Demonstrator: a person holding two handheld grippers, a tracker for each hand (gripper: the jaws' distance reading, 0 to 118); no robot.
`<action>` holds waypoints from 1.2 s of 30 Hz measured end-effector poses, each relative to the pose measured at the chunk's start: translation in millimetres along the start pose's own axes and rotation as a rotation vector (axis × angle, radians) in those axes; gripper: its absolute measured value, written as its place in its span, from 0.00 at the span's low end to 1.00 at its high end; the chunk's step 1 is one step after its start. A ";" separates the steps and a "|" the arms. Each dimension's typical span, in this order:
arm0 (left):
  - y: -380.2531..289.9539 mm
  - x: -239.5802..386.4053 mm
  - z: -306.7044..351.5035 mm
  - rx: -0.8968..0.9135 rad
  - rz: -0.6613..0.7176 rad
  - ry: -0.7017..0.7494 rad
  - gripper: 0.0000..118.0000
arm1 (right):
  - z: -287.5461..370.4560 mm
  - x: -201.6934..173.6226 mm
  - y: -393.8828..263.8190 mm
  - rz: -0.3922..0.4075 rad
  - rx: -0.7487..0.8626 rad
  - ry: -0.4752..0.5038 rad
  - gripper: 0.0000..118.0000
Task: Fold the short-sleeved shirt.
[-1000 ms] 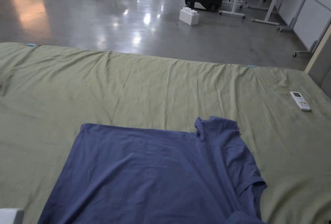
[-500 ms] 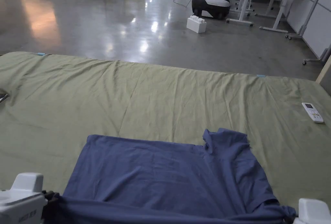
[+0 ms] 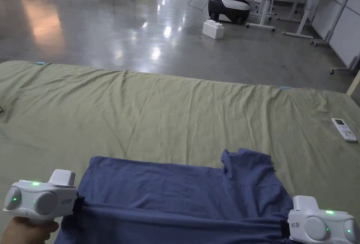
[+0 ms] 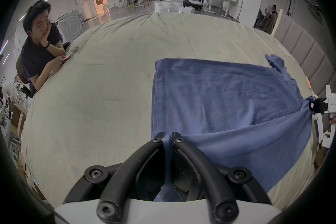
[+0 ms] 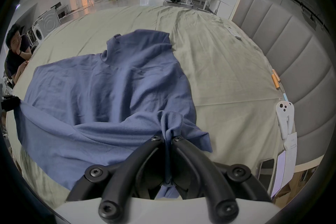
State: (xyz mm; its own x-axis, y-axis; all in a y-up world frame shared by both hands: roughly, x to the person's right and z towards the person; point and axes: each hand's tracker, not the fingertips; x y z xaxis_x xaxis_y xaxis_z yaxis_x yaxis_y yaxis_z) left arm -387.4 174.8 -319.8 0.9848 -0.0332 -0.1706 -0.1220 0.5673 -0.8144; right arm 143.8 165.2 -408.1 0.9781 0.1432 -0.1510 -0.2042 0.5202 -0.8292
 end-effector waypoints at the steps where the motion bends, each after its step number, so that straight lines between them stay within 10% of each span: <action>1: -0.8 1.6 -1.2 -0.007 0.005 0.000 0.06 | -4.1 0.2 -0.3 0.000 -0.004 0.001 0.05; 7: -6.3 8.6 -6.3 -0.005 0.023 -0.004 0.11 | -4.7 -0.8 -6.3 0.008 0.014 0.005 0.19; 11: -8.3 15.1 17.2 0.068 0.008 -0.010 0.43 | 27.5 1.4 -7.1 -0.057 0.169 0.013 0.69; 19: -14.3 45.0 89.5 0.405 0.009 -0.002 0.52 | 118.0 -24.0 -20.5 -0.142 0.621 0.049 0.69; 24: -23.9 66.8 134.7 0.606 0.031 0.006 0.38 | 164.4 -52.3 -35.6 -0.089 0.842 0.002 0.62; 27: -29.8 76.5 154.0 0.700 -0.004 0.055 0.11 | 182.9 -64.6 -41.8 -0.059 0.930 -0.020 0.22; 29: -34.6 77.2 162.5 0.752 -0.001 0.057 0.04 | 190.2 -68.5 -45.5 -0.067 0.930 -0.008 0.18; 36: -46.4 72.7 181.6 0.785 -0.005 0.068 0.02 | 208.7 -78.2 -54.1 -0.046 1.003 -0.029 0.01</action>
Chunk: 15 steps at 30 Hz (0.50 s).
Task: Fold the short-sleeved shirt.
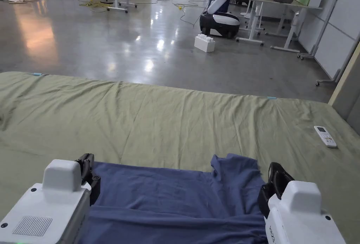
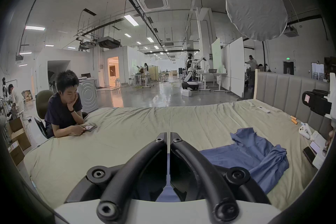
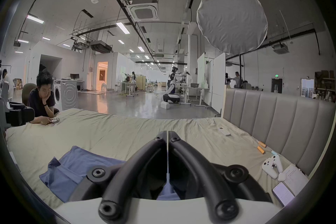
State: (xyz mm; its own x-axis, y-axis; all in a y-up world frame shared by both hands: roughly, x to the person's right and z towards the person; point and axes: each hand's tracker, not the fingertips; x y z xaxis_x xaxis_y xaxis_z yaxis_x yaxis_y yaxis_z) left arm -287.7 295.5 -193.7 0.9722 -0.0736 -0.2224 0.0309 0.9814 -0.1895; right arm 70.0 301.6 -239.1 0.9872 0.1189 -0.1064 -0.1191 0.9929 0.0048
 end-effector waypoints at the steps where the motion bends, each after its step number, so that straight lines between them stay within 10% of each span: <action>1: -1.2 -1.5 0.5 -0.005 0.007 0.003 0.02 | 2.2 -1.5 1.1 0.008 0.008 -0.006 0.01; 15: -48.3 -66.0 -11.9 -0.377 0.036 0.013 0.02 | -3.1 -1.6 -15.1 0.043 -0.066 0.012 0.00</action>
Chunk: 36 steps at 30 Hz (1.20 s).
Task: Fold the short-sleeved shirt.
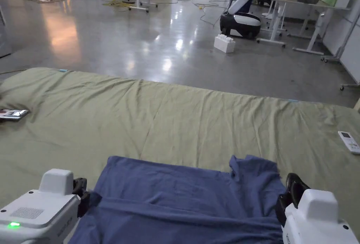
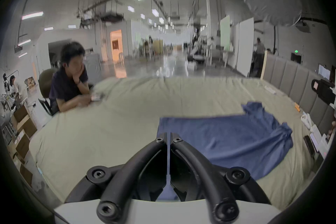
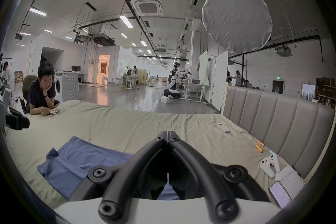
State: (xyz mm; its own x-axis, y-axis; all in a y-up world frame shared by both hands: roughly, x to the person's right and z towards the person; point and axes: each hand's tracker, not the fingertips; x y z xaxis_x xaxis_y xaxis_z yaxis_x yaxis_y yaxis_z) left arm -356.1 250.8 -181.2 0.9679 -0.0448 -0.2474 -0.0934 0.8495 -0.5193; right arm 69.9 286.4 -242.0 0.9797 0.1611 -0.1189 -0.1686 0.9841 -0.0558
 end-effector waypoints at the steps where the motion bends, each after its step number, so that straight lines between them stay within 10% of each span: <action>1: -6.4 -6.3 -8.9 -0.065 0.008 -0.013 0.02 | -1.5 1.1 -4.0 0.005 -0.017 -0.001 0.00; 4: -23.8 -16.0 -34.1 -0.221 0.064 -0.026 0.04 | -3.6 3.5 -16.6 0.010 -0.058 -0.010 0.00; 9: -48.6 -20.8 -77.2 -0.398 0.098 -0.030 0.58 | -4.0 8.7 -33.7 0.035 -0.122 -0.031 0.00; 18: -57.8 -1.0 -75.6 -0.504 0.086 0.023 0.55 | 3.5 26.1 -53.0 0.022 -0.199 -0.064 0.00; 23: -57.4 11.1 -62.3 -0.487 0.043 -0.012 0.13 | 7.6 37.6 -61.9 -0.017 -0.248 -0.084 0.00; 30: -49.2 -2.8 -60.9 -0.477 0.015 -0.059 0.06 | 5.1 50.3 -72.7 -0.119 -0.389 -0.035 0.02; 33: -46.1 -3.7 -54.5 -0.450 0.014 -0.060 0.06 | -6.2 93.6 -95.5 -0.126 -0.591 -0.121 0.12; 36: -45.4 -4.8 -55.0 -0.443 0.003 -0.060 0.06 | -21.3 105.7 -116.0 -0.177 -0.760 -0.104 0.54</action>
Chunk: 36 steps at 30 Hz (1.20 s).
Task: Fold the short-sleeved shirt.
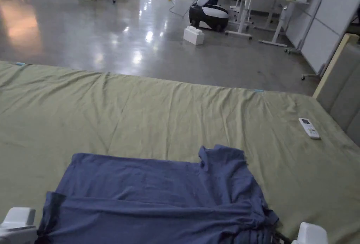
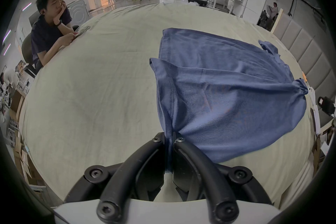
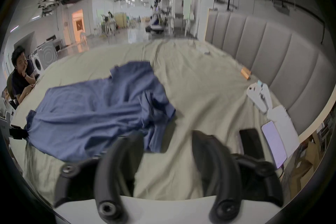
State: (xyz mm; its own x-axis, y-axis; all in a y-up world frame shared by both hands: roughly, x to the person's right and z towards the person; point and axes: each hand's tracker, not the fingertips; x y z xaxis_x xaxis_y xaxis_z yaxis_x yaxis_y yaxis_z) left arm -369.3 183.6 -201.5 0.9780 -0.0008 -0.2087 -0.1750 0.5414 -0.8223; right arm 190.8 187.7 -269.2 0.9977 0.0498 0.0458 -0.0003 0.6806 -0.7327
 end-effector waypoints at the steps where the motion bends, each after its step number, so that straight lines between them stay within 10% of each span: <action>1: 0.1 0.3 0.4 0.002 -0.005 0.002 0.06 | -6.7 -0.6 -2.2 -0.005 0.000 0.019 0.60; 13: -1.1 -4.6 -17.6 -0.018 0.014 0.007 0.06 | -83.1 -44.0 14.4 0.101 -0.197 0.046 0.73; 16: -1.6 -2.8 -20.0 -0.023 0.015 0.011 0.06 | -81.0 -47.8 9.1 0.093 -0.278 0.182 0.52; 23: -3.0 -2.3 -21.2 -0.025 0.013 0.011 0.06 | -69.6 -40.0 -8.0 0.228 -0.193 0.171 0.11; 36: 5.3 -11.4 11.9 0.057 0.039 -0.049 0.06 | -23.7 -38.4 0.0 0.218 -0.153 0.120 0.08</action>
State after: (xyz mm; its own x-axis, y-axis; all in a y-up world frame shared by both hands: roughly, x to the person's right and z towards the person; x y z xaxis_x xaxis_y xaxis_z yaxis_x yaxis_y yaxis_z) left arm -380.0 196.4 -197.2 0.9753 0.0616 -0.2122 -0.2073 0.5876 -0.7822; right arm 154.1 168.4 -287.1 0.9761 0.0900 -0.1977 -0.2144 0.5446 -0.8108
